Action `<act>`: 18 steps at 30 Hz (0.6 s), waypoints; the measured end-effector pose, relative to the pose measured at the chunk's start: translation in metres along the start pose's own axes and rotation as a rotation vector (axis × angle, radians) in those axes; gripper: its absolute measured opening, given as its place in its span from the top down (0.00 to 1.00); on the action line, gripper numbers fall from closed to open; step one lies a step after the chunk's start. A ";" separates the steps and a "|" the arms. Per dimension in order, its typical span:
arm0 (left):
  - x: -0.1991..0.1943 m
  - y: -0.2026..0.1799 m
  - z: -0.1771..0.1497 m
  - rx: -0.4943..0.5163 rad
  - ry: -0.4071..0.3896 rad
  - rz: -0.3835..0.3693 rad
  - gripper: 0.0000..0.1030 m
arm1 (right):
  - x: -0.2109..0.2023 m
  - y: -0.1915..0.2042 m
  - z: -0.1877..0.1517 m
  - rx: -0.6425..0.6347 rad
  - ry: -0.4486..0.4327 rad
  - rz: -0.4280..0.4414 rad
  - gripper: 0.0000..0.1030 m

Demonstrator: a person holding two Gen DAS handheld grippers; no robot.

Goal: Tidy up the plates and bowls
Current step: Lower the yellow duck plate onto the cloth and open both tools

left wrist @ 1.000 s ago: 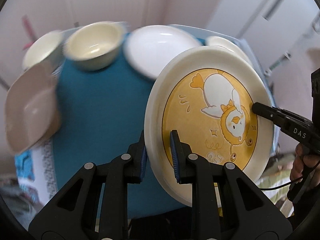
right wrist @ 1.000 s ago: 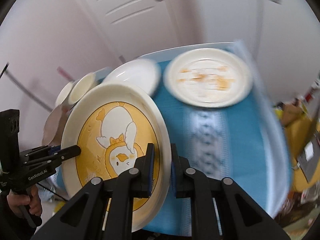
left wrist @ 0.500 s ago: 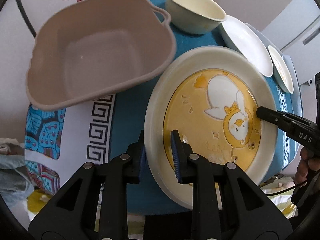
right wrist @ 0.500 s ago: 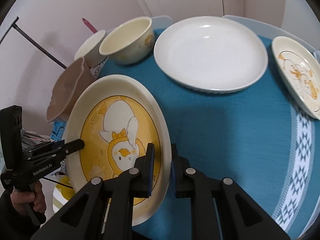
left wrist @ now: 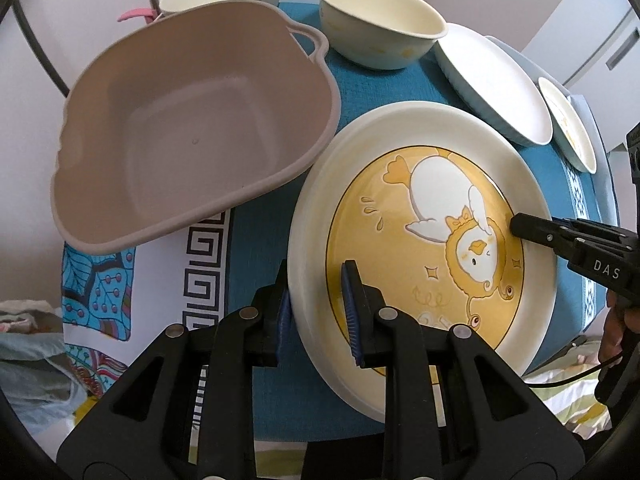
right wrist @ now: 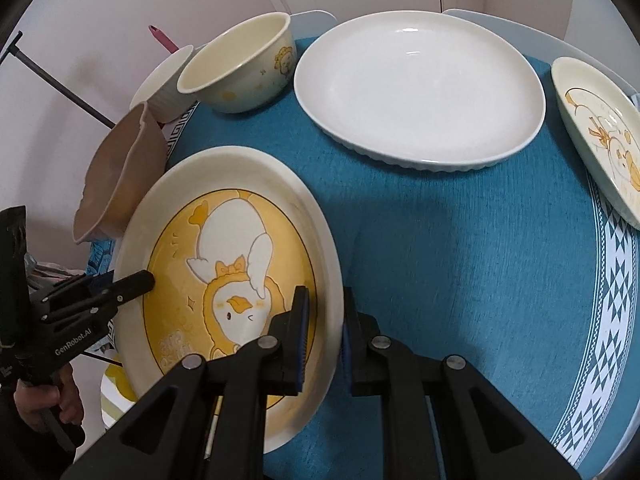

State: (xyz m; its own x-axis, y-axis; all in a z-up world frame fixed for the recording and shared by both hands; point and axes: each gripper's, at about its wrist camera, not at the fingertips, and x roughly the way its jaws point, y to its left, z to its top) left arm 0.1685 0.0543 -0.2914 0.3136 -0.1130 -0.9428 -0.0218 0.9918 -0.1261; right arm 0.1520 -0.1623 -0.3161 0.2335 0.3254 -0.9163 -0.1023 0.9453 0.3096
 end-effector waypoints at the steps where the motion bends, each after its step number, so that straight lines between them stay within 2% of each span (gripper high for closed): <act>1: 0.001 -0.004 0.000 0.002 -0.001 0.005 0.81 | 0.001 0.002 0.000 -0.006 0.000 -0.008 0.86; 5: -0.005 -0.009 -0.005 0.017 -0.002 0.038 0.77 | 0.002 0.006 0.002 -0.012 -0.006 -0.028 0.86; 7: -0.006 -0.013 -0.005 0.024 -0.004 0.055 0.68 | 0.001 0.007 0.000 -0.017 -0.020 -0.031 0.84; 8: -0.007 -0.014 -0.005 0.025 -0.008 0.060 0.51 | 0.000 0.008 -0.001 -0.019 -0.032 -0.028 0.82; 9: -0.009 -0.015 -0.005 0.025 -0.018 0.066 0.30 | -0.001 0.009 -0.002 -0.021 -0.047 -0.023 0.73; 10: -0.011 -0.015 -0.006 0.026 -0.032 0.073 0.22 | -0.003 0.011 -0.003 -0.025 -0.066 -0.014 0.53; 11: -0.014 -0.016 -0.006 0.028 -0.043 0.080 0.14 | -0.004 0.012 -0.004 -0.029 -0.078 -0.011 0.41; 12: -0.016 -0.017 -0.006 0.031 -0.050 0.087 0.12 | -0.006 0.013 -0.006 -0.032 -0.089 -0.014 0.20; 13: -0.018 -0.018 -0.006 0.035 -0.048 0.090 0.12 | -0.008 0.014 -0.007 -0.034 -0.101 -0.022 0.15; 16: -0.034 -0.021 -0.006 0.032 -0.048 0.070 0.12 | -0.019 0.016 -0.011 -0.023 -0.144 -0.036 0.15; 18: -0.055 -0.023 -0.008 0.033 -0.082 0.040 0.12 | -0.034 0.019 -0.012 -0.024 -0.178 -0.044 0.14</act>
State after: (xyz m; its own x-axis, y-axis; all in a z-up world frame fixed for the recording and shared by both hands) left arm 0.1440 0.0371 -0.2396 0.3895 -0.0695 -0.9184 -0.0047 0.9970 -0.0774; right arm 0.1302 -0.1557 -0.2823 0.4057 0.2841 -0.8687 -0.1111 0.9587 0.2617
